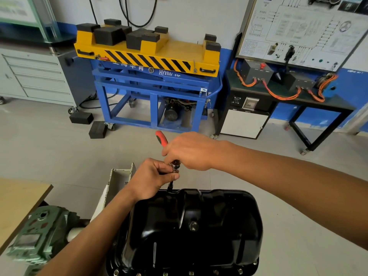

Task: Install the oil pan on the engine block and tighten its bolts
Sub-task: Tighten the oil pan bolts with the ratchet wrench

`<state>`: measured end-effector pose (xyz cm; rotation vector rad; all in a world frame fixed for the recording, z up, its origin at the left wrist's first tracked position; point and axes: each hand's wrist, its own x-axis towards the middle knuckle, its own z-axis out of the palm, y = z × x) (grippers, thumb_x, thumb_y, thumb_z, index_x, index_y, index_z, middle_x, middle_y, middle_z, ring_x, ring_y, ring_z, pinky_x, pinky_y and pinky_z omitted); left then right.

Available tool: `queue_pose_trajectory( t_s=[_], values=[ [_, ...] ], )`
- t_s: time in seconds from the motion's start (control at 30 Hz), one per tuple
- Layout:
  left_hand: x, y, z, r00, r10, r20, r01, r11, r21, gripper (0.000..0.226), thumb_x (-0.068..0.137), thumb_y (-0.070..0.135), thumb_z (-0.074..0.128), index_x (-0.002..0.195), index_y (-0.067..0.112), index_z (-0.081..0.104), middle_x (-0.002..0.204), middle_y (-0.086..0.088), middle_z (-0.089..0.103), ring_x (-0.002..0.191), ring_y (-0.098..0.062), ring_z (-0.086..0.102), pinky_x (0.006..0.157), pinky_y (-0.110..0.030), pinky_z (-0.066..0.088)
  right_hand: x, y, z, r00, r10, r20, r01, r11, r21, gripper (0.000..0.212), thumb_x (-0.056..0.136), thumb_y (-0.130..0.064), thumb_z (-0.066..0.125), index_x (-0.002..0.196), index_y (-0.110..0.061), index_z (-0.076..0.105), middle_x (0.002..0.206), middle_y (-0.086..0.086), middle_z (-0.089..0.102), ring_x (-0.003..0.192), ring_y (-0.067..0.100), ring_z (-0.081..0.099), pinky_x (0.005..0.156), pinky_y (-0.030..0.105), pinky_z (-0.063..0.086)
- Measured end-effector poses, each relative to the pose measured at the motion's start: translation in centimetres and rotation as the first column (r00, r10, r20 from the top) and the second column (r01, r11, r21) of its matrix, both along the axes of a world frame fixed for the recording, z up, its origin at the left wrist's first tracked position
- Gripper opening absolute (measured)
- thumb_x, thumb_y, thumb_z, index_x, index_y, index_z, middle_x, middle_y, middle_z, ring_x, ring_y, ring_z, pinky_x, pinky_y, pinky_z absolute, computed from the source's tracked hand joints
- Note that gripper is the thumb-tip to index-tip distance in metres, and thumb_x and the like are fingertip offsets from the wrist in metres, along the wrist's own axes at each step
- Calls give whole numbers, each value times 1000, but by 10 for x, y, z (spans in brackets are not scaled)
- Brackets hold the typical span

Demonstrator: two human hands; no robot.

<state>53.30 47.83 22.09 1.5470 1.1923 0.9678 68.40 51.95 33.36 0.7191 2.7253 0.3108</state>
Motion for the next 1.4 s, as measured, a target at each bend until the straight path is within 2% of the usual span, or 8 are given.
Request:
queue_pose_trajectory(
  t_s=[0.13, 0.27, 0.57, 0.67, 0.87, 1.03, 1.23, 1.4],
  values=[
    [0, 0, 1, 1000, -2, 7, 2, 1000, -13, 8, 83, 3, 78, 83, -5, 75, 88, -28, 71, 81, -23, 62, 92, -56, 51, 3, -5, 5, 995, -105, 3, 105, 994, -17, 13, 86, -7, 61, 79, -17, 62, 65, -1, 50, 61, 24, 51, 50, 33, 39],
    [1, -1, 2, 1000, 4, 6, -4, 1000, -2, 8, 83, 1, 77, 84, -7, 75, 86, -26, 72, 77, -20, 61, 84, -48, 53, 0, -16, 5, 970, -238, -43, 232, 966, -113, 38, 92, -40, 65, 65, -18, 49, 62, -2, 47, 58, 18, 49, 51, 31, 37],
    [0, -2, 3, 998, 62, 6, -62, 998, 0, 11, 80, 4, 80, 78, -6, 75, 80, -27, 71, 70, -19, 55, 68, -34, 48, -11, -20, -4, 861, -498, -101, 455, 844, -285, 38, 91, -24, 65, 59, -13, 48, 54, 4, 53, 51, 21, 53, 46, 29, 38],
    [0, -1, 4, 999, 39, -3, -39, 999, -27, 13, 82, 2, 78, 80, -10, 73, 84, -30, 70, 74, -22, 60, 76, -43, 53, -10, -17, 2, 914, -399, -70, 382, 908, -173, 36, 84, -7, 69, 61, -15, 43, 59, 4, 47, 54, 23, 53, 45, 29, 37],
    [-1, 0, -2, 996, 60, 60, -56, 997, -61, 11, 82, -4, 76, 76, -12, 72, 73, -10, 73, 70, -5, 67, 77, -18, 53, -12, -13, 5, 996, -84, 36, 82, 995, 57, 28, 79, 4, 57, 93, -17, 70, 97, 19, 67, 49, 19, 39, 43, 28, 22],
    [2, 2, -4, 995, 78, 55, -75, 996, -48, 12, 81, -4, 77, 82, -15, 72, 84, -17, 76, 78, -4, 72, 79, -16, 54, -1, -9, 5, 981, -186, -62, 185, 983, -22, 30, 81, 3, 57, 65, -19, 46, 63, 0, 41, 59, 23, 44, 47, 30, 28],
    [-1, 3, -5, 998, 50, 36, -48, 998, -39, 11, 82, 2, 78, 81, -8, 74, 82, -25, 72, 74, -19, 62, 79, -36, 52, 0, -16, 0, 909, -401, -112, 368, 899, -238, 42, 88, -37, 71, 61, -18, 45, 61, 3, 55, 56, 22, 56, 47, 29, 38],
    [-1, 0, -1, 995, 95, 38, -96, 995, 17, 6, 77, -7, 78, 74, -3, 75, 76, -20, 73, 70, -19, 60, 72, -38, 48, -7, -24, -10, 818, -538, -204, 439, 813, -384, 39, 92, -24, 63, 58, -11, 50, 47, 8, 58, 44, 21, 54, 43, 27, 38]
  ],
)
